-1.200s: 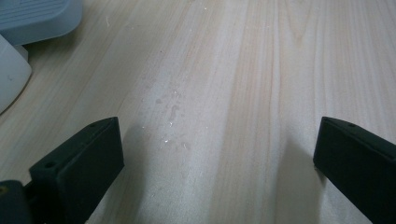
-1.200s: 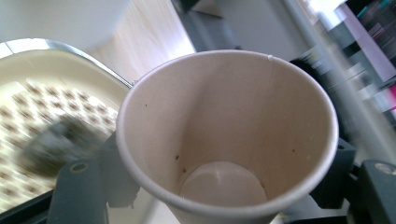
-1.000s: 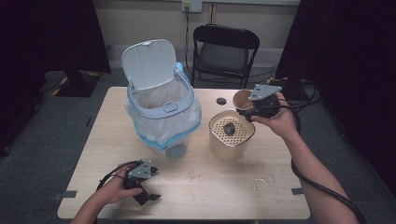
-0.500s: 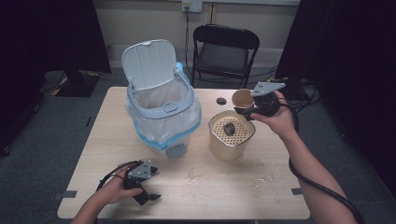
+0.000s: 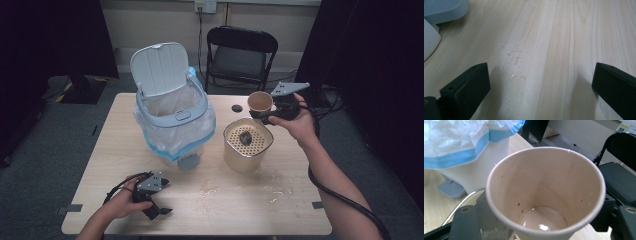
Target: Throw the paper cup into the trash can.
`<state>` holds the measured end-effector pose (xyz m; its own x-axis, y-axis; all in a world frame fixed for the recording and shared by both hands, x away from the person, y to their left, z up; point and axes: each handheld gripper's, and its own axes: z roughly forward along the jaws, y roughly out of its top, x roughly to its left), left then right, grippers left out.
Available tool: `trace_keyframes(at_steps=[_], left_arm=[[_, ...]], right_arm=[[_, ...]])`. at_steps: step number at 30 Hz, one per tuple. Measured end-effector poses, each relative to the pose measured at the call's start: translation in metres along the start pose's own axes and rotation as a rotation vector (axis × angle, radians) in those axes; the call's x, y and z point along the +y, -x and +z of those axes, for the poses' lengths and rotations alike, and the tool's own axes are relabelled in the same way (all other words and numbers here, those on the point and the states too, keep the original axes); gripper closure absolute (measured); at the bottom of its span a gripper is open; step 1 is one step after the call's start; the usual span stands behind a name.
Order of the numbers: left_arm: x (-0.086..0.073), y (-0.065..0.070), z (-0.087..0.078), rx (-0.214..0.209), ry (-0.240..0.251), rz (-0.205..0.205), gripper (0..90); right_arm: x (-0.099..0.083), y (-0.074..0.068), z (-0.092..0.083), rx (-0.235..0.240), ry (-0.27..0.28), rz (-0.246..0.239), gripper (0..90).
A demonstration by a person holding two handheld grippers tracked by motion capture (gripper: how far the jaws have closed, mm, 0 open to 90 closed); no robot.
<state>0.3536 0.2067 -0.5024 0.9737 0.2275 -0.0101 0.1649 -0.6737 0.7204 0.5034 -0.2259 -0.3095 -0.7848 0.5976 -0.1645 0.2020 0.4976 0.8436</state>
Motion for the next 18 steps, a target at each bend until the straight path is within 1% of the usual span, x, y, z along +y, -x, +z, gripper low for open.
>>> trace_keyframes(at_steps=[2,8,9,11,14,18], left_arm=[[0.0,0.0,0.0,0.0,-0.001,0.001,0.8],[0.0,0.0,0.0,0.0,0.0,0.0,0.8],[0.0,0.0,0.0,0.0,-0.001,0.001,0.8],[0.0,0.0,0.0,-0.001,-0.001,0.0,0.8],[0.0,0.0,0.0,-0.002,0.001,-0.001,0.8],[0.0,0.0,0.0,-0.002,0.001,-0.001,0.8]], right_arm=[[0.002,0.0,0.0,0.005,0.008,0.015,26.2],[0.009,0.0,0.001,0.015,0.012,0.029,26.1],[0.011,0.001,0.001,0.025,0.016,0.043,26.1],[0.012,0.002,0.002,0.024,0.018,0.049,26.1],[0.017,0.002,0.003,0.036,0.027,0.067,26.1],[0.021,0.002,0.004,0.042,0.027,0.07,26.1]])
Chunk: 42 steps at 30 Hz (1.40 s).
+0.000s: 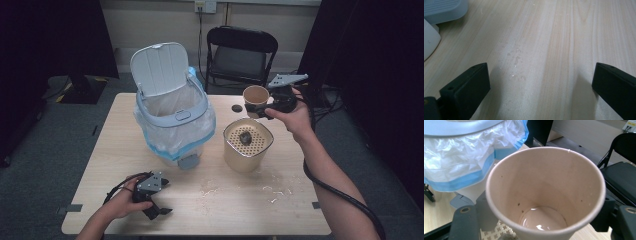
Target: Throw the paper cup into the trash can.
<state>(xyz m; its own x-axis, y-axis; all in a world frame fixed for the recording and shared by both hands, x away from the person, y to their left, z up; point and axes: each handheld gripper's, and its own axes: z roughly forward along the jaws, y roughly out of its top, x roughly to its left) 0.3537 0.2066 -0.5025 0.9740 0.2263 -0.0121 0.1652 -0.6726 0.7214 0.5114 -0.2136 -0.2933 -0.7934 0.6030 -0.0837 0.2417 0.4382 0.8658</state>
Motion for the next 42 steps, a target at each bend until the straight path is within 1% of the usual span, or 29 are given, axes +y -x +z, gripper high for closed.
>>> trace_keyframes(at_steps=[3,6,9,10,13,20,24,29,34,42], left_arm=[[0.0,0.0,0.0,-0.003,-0.004,0.001,0.8],[0.0,0.0,0.0,-0.003,-0.004,0.002,0.8],[0.0,0.0,0.0,-0.003,-0.004,0.002,0.8],[0.0,0.0,0.0,-0.003,-0.005,0.002,0.8],[0.0,0.0,0.0,-0.003,-0.005,0.002,0.8],[0.0,0.0,0.0,-0.003,-0.005,0.002,0.8],[0.0,0.0,0.0,-0.003,-0.005,0.001,0.8],[0.0,0.0,0.0,-0.001,-0.004,0.0,0.8],[0.0,0.0,0.0,-0.003,-0.005,0.001,0.8],[0.0,0.0,0.0,-0.003,-0.005,0.001,0.7]], right_arm=[[0.005,-0.001,0.001,0.007,-0.002,-0.002,26.1],[0.012,-0.002,-0.001,0.004,-0.005,-0.007,26.1],[0.016,-0.002,-0.003,0.013,0.002,-0.002,26.1],[0.02,-0.001,-0.005,0.005,0.002,-0.005,26.1],[0.023,-0.001,-0.006,-0.001,0.004,-0.005,26.1],[0.033,-0.003,-0.008,0.014,0.008,-0.001,26.0],[0.04,-0.005,-0.006,0.015,0.022,0.001,26.0],[0.047,-0.007,-0.003,0.024,0.024,0.002,26.0],[0.057,-0.01,0.001,0.032,0.029,-0.003,26.0],[0.067,-0.015,0.008,0.049,0.02,-0.01,25.8]])
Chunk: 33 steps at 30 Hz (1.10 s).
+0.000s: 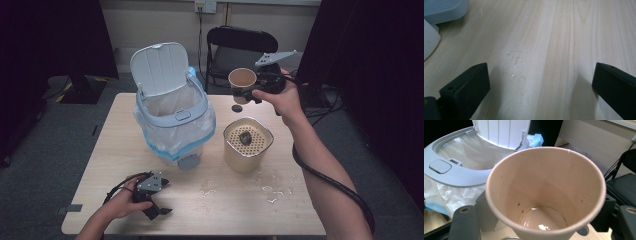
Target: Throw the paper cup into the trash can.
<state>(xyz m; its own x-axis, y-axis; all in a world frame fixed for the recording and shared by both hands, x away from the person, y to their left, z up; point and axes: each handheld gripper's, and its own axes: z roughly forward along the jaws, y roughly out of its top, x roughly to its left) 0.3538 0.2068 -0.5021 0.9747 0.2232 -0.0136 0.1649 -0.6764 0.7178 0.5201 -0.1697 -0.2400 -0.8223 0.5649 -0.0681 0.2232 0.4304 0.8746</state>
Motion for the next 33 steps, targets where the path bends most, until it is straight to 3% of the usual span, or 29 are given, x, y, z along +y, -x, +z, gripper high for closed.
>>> trace_keyframes(at_steps=[33], left_arm=[[0.0,0.0,0.0,-0.001,-0.002,-0.004,0.6]], right_arm=[[0.045,-0.018,0.031,0.038,-0.002,-0.053,25.9]])
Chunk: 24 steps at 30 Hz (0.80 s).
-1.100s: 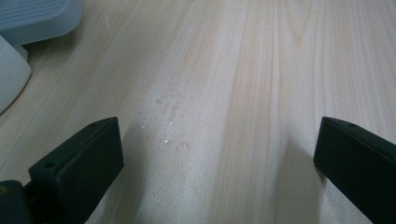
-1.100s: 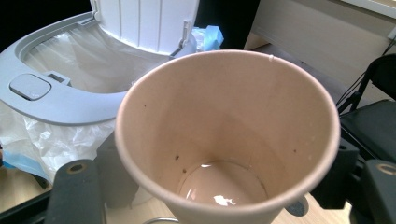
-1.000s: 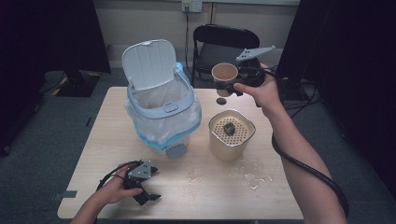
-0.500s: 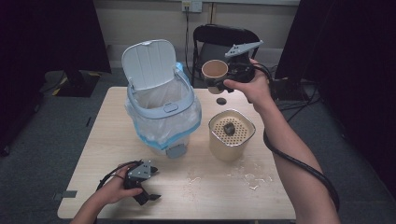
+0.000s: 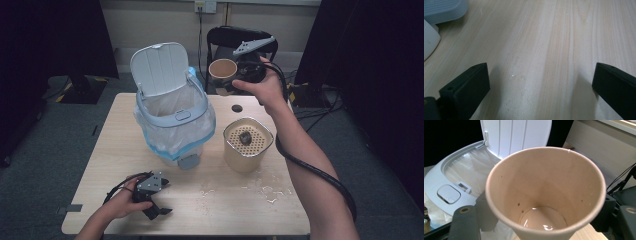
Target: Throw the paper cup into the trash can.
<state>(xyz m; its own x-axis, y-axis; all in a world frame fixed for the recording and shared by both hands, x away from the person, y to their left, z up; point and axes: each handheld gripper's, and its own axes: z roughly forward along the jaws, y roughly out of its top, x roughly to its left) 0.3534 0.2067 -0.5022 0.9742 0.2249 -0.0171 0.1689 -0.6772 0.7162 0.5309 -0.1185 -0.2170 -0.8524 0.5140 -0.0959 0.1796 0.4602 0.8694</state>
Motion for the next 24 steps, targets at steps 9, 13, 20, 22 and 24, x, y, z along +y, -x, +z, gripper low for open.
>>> trace_keyframes(at_steps=[9,13,20,22,24], left_arm=[[0.0,0.0,0.0,0.0,0.0,0.0,0.6],[0.0,0.0,0.0,0.0,0.0,-0.001,0.6],[0.0,0.0,0.0,0.0,0.0,0.0,0.6],[0.0,0.0,0.0,0.0,0.001,-0.001,0.6],[0.0,0.0,0.0,0.0,0.0,0.0,0.6]], right_arm=[[0.013,-0.004,0.012,0.026,0.022,-0.003,25.8],[0.019,-0.006,0.016,0.031,0.023,-0.011,25.8],[0.03,-0.012,0.024,0.044,0.027,-0.022,25.8],[0.033,-0.014,0.026,0.047,0.031,-0.023,25.8],[0.034,-0.015,0.029,0.05,0.034,-0.022,25.7]])
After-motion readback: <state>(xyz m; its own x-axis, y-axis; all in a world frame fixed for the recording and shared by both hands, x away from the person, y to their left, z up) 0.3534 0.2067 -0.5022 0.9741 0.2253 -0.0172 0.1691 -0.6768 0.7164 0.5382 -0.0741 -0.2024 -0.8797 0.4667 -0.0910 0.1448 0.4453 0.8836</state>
